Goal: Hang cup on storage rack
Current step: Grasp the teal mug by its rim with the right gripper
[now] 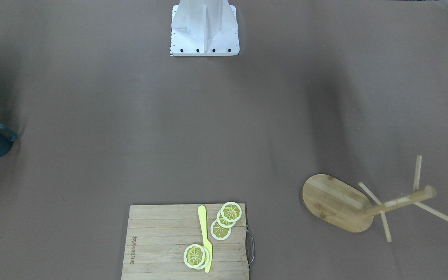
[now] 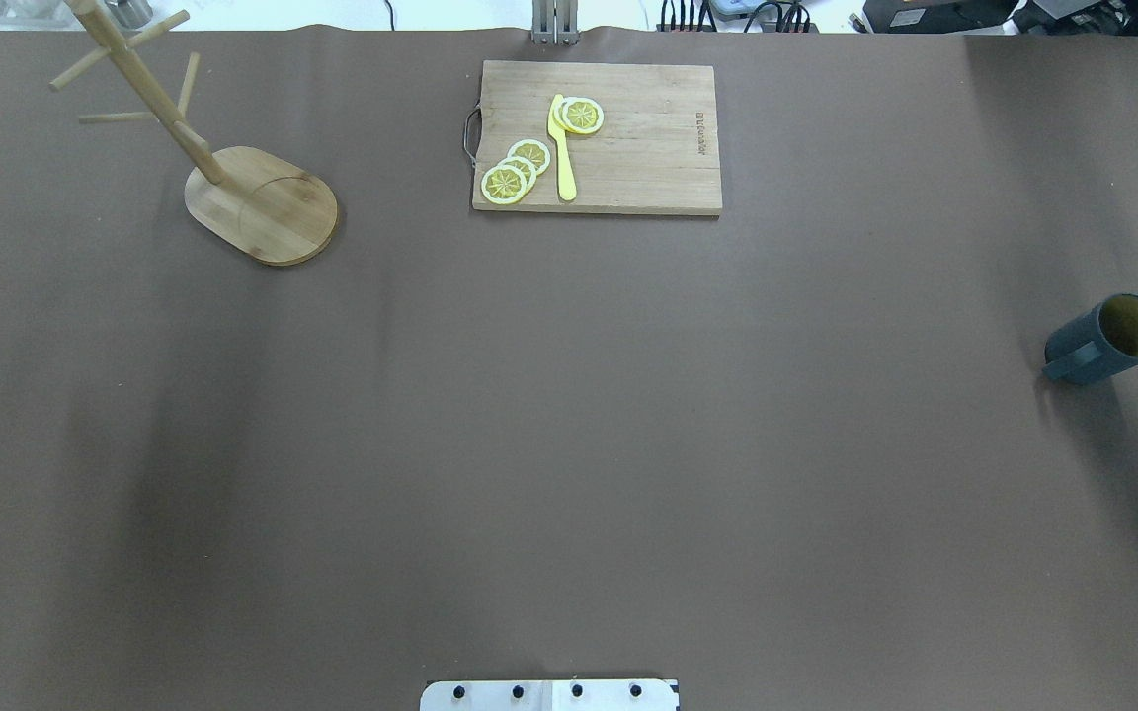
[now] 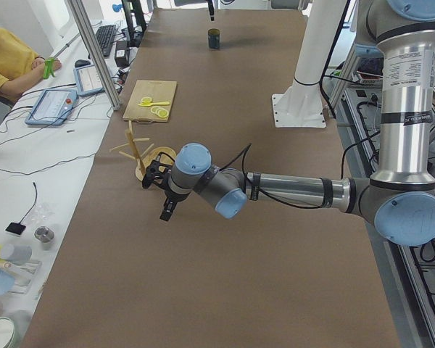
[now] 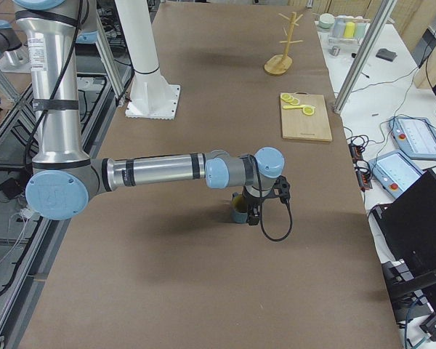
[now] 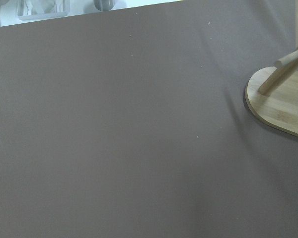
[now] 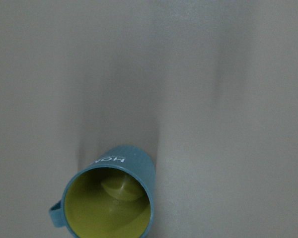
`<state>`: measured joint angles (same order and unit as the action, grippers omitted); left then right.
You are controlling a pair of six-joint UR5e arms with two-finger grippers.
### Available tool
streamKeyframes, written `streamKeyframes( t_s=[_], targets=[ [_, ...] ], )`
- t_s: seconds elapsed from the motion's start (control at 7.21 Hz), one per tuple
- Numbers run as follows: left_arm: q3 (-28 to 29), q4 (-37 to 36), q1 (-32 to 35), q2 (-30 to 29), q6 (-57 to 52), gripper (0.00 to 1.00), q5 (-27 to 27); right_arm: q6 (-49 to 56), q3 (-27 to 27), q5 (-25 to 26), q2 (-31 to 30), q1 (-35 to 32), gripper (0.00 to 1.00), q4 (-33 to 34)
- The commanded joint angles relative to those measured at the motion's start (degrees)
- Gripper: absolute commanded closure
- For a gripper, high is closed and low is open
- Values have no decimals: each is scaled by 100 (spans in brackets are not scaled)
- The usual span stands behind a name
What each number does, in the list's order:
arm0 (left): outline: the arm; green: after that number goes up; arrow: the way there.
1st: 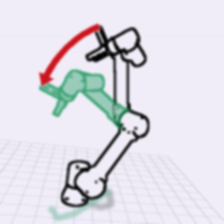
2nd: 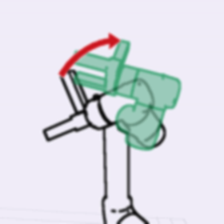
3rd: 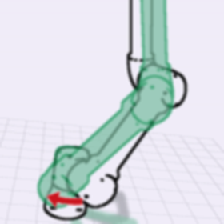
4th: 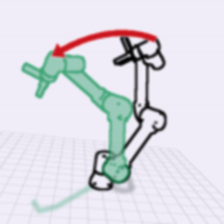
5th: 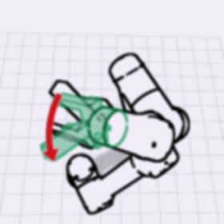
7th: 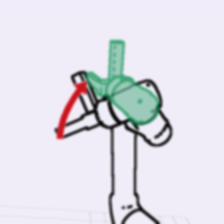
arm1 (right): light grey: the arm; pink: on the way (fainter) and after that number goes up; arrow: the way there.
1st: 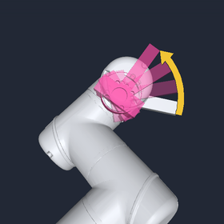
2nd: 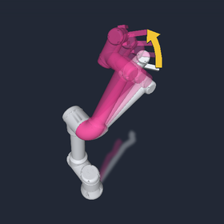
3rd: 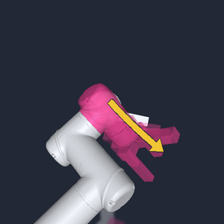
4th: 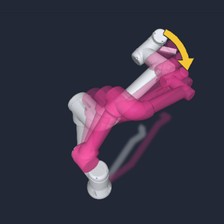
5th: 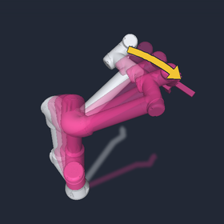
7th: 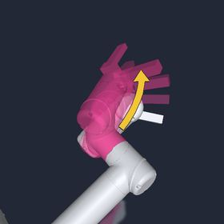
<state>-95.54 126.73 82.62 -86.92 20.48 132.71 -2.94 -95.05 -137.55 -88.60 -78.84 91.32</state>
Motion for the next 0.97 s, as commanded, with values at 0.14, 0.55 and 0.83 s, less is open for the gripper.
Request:
streamKeyframes(
  t_s=[0.14,0.55,0.83],
  targets=[
    [0,19,0,-9,0,1,-9,-5,13,0,0,0,0,0],
    [-9,10,0,0,9,1,-9,-5,21,0,0,0,0,0],
    [-18,1,0,-9,9,1,0,-5,83,9,0,0,0,0]
  ],
)
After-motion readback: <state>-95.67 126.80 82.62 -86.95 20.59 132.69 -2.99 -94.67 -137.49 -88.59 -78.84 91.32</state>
